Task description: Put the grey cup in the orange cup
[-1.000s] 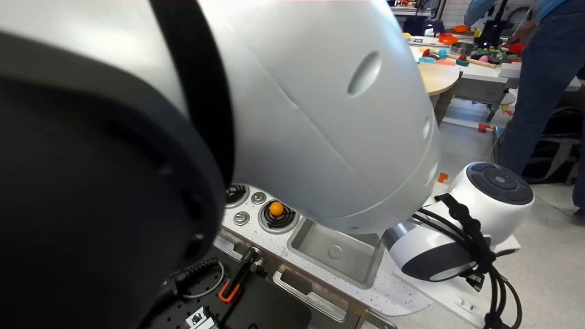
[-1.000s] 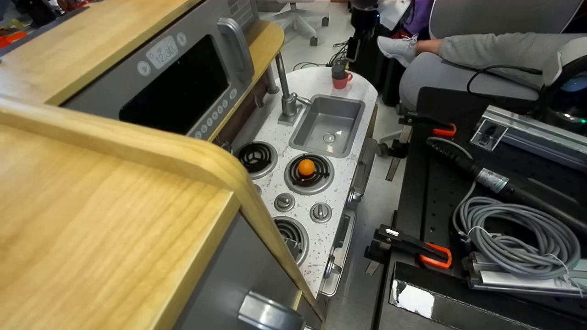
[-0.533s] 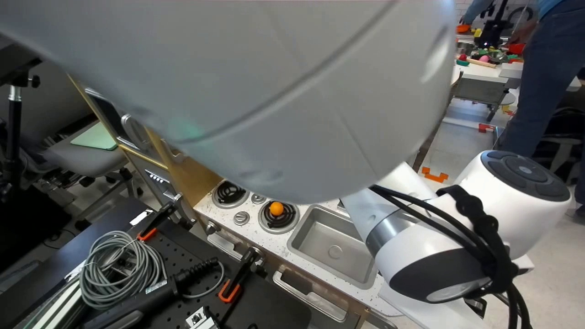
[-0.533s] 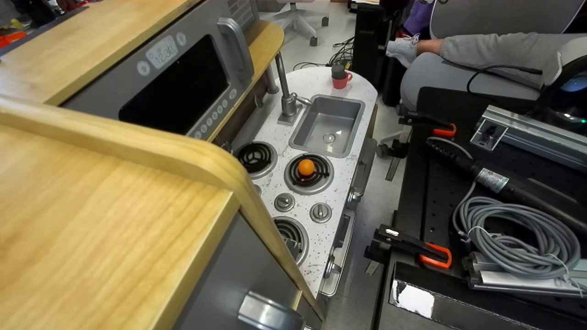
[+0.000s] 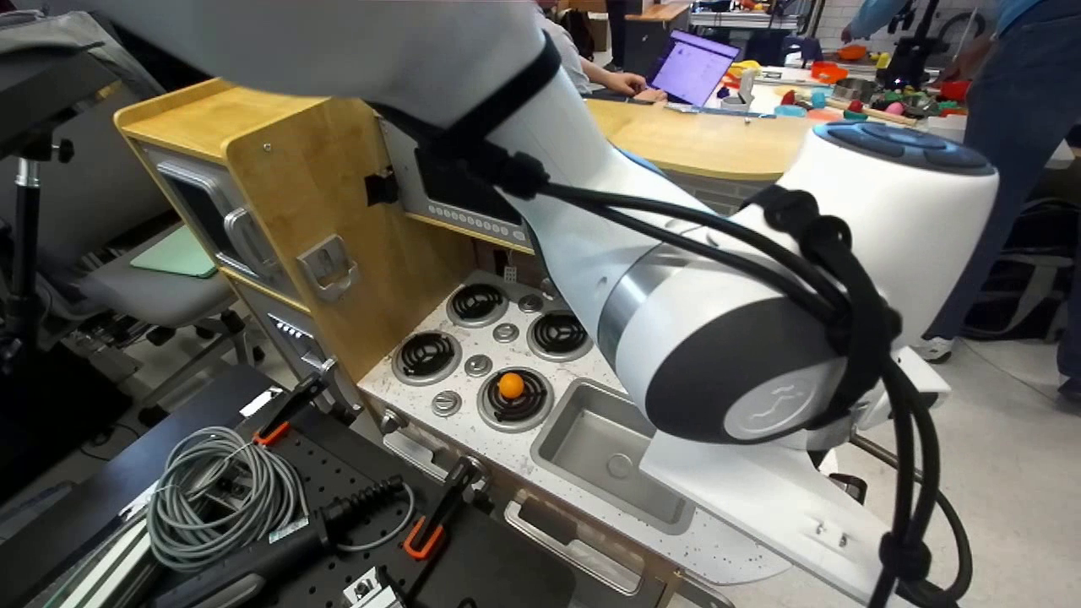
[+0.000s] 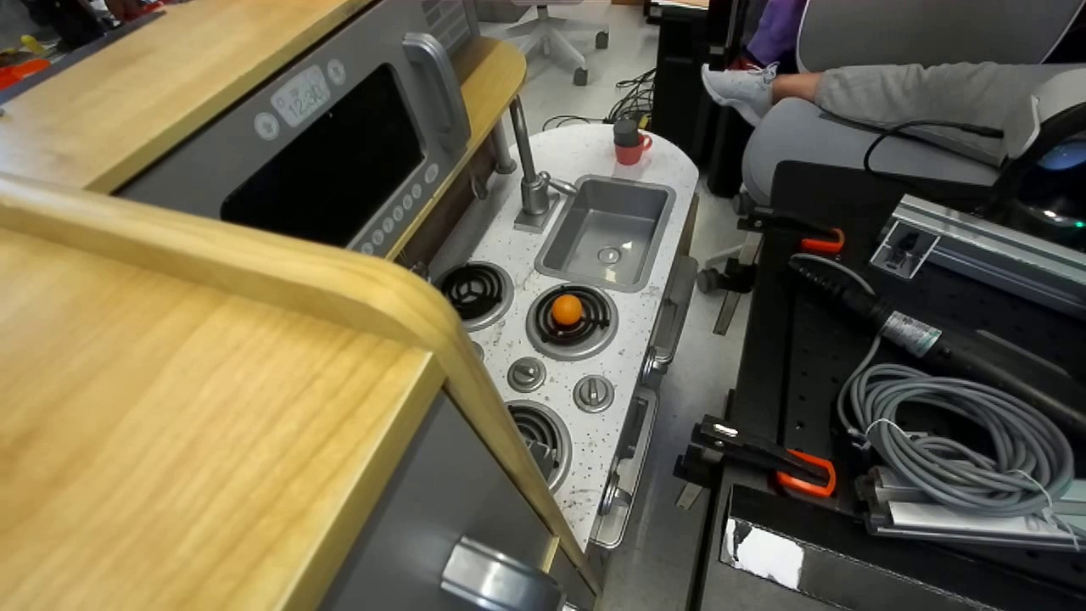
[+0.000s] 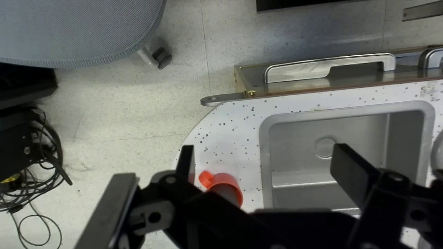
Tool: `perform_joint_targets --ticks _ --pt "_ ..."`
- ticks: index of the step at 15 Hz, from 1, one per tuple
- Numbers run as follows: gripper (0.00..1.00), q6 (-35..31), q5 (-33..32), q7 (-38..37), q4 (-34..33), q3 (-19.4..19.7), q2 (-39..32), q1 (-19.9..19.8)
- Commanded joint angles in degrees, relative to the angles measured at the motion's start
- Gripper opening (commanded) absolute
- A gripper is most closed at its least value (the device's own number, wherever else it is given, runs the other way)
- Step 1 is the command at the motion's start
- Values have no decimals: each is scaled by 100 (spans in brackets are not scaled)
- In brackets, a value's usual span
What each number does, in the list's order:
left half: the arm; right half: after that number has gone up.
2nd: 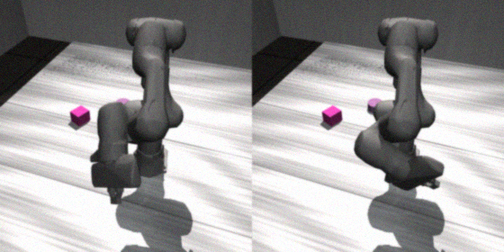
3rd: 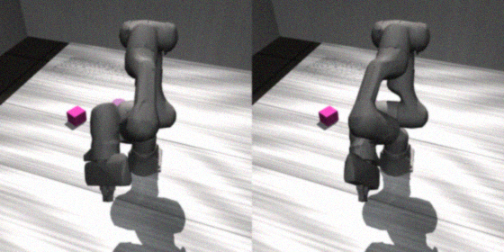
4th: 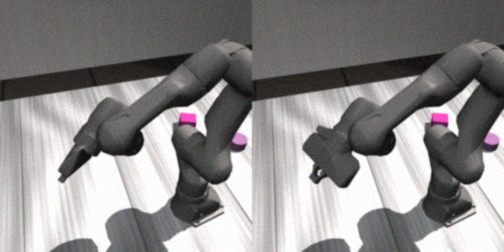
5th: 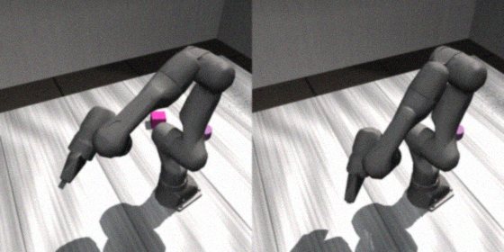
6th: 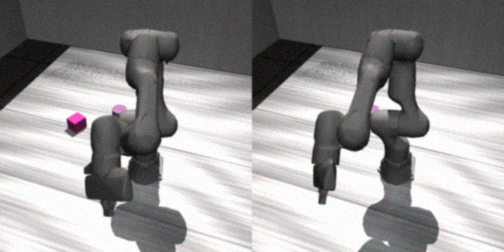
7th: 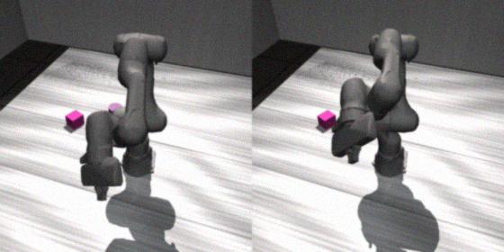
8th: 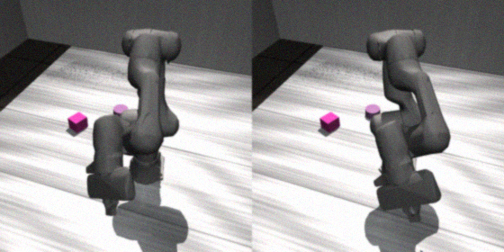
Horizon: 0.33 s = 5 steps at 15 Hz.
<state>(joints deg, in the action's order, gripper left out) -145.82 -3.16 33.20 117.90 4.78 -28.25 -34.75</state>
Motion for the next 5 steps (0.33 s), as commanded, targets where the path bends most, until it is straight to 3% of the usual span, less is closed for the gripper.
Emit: perform_joint_targets --ticks 1,5 --pt "100 26 94 57 40 130 58 142" --pt "100 27 89 54 102 169 82 138"
